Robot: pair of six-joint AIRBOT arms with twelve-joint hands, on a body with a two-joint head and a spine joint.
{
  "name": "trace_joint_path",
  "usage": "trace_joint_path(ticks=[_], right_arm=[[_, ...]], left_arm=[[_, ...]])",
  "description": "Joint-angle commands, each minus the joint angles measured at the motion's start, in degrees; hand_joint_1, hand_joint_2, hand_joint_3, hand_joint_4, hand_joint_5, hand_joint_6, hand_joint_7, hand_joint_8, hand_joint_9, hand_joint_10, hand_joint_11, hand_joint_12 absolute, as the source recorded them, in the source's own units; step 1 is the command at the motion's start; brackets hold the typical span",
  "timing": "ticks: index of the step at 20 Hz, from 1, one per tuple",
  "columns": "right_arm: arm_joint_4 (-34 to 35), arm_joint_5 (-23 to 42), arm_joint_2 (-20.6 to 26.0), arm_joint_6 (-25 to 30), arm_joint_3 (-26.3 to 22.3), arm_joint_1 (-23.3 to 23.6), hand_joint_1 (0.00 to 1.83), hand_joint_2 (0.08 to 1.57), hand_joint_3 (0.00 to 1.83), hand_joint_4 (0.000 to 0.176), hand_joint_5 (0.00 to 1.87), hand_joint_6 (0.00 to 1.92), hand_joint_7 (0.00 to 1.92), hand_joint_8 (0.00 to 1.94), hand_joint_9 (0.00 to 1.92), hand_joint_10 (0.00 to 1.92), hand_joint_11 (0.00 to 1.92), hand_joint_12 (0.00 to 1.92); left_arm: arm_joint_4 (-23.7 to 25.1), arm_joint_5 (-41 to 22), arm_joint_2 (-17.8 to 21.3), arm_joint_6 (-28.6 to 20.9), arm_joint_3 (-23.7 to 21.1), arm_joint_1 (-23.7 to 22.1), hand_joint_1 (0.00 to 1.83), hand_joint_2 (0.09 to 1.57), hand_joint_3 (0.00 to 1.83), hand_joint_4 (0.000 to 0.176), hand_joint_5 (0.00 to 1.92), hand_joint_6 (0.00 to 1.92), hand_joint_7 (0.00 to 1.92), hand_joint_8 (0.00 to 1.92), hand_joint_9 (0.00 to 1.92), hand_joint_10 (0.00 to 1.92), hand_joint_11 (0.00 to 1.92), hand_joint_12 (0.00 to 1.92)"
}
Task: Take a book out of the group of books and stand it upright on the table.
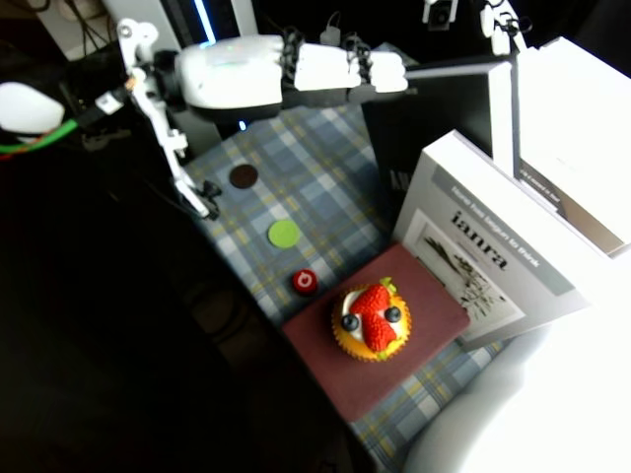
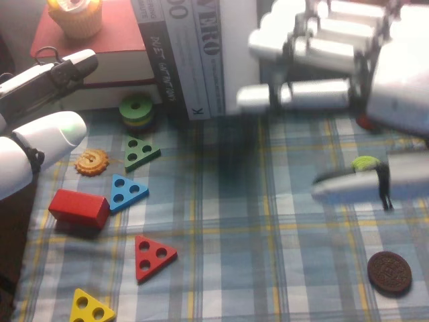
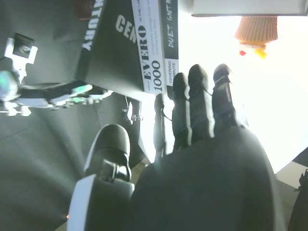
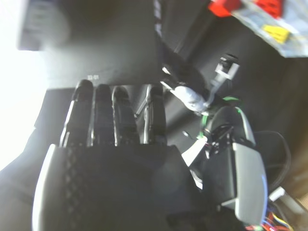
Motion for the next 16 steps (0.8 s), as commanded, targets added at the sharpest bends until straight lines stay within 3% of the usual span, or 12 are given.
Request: trace_joint_path(ticks=[1, 3, 4, 5, 6, 9, 12, 16], right_arm=[[1.8, 9.0, 0.5, 0.1, -1.0, -0.7, 0.02, 1.22, 0.02, 0.176, 0.24, 0.01, 0.00, 0.00, 0.00, 0.00, 0.00, 0.00], [1.8, 13.8, 2.1, 0.1, -2.4, -3.5, 0.13, 1.26, 0.01, 0.172, 0.26, 0.01, 0.00, 0.00, 0.00, 0.00, 0.00, 0.00], [1.8, 16.5, 2.7, 0.2, -2.8, -4.5, 0.60, 1.23, 0.00, 0.123, 0.13, 0.02, 0.00, 0.00, 0.00, 0.00, 0.00, 0.00], [1.8, 18.7, 3.5, 0.2, -3.2, -5.3, 0.49, 1.15, 0.00, 0.153, 0.10, 0.01, 0.00, 0.00, 0.00, 0.00, 0.00, 0.00], [1.8, 20.6, 4.1, 0.3, -3.4, -5.9, 0.69, 1.19, 0.01, 0.171, 0.12, 0.02, 0.00, 0.00, 0.00, 0.00, 0.00, 0.00], [3.4, 25.8, 5.2, 0.9, -3.5, -6.8, 0.75, 1.20, 0.01, 0.176, 0.13, 0.01, 0.00, 0.00, 0.00, 0.00, 0.00, 0.00], [8.0, 32.6, 5.6, 0.8, -3.1, -9.0, 0.75, 1.20, 0.01, 0.176, 0.13, 0.01, 0.00, 0.00, 0.00, 0.00, 0.00, 0.00], [14.8, 33.2, 2.2, 1.1, -1.2, -11.1, 0.75, 1.20, 0.00, 0.176, 0.13, 0.01, 0.00, 0.00, 0.00, 0.00, 0.00, 0.00]], left_arm=[[0.5, -7.4, 0.1, -0.6, -0.2, -0.1, 0.11, 1.40, 0.00, 0.176, 0.25, 0.01, 0.30, 0.01, 0.22, 0.01, 0.02, 0.01], [0.1, -7.4, 0.1, -0.7, -0.5, 0.6, 0.10, 1.40, 0.00, 0.176, 0.26, 0.00, 0.31, 0.01, 0.23, 0.01, 0.03, 0.01], [-0.2, -7.5, 0.1, -0.8, -0.7, 0.9, 0.09, 1.39, 0.00, 0.176, 0.26, 0.00, 0.31, 0.01, 0.23, 0.01, 0.03, 0.01], [-0.6, -7.8, 0.0, -0.8, -0.8, 1.4, 0.08, 1.39, 0.00, 0.176, 0.25, 0.00, 0.32, 0.01, 0.24, 0.01, 0.04, 0.02], [-1.1, -8.3, 0.0, -0.9, -0.9, 2.1, 0.06, 1.40, 0.00, 0.176, 0.24, 0.00, 0.32, 0.00, 0.24, 0.01, 0.04, 0.02], [-1.9, -10.7, 0.0, -1.8, -1.1, 3.6, 0.15, 1.39, 0.00, 0.176, 0.25, 0.00, 0.30, 0.00, 0.22, 0.00, 0.05, 0.03], [-2.0, -12.4, 0.1, -3.2, -1.1, 4.3, 0.08, 1.40, 0.00, 0.176, 0.24, 0.01, 0.30, 0.00, 0.22, 0.00, 0.02, 0.02], [-1.2, -15.1, -0.1, -7.5, -0.1, 4.3, 0.11, 1.38, 0.00, 0.176, 0.26, 0.01, 0.32, 0.00, 0.24, 0.01, 0.05, 0.04]])
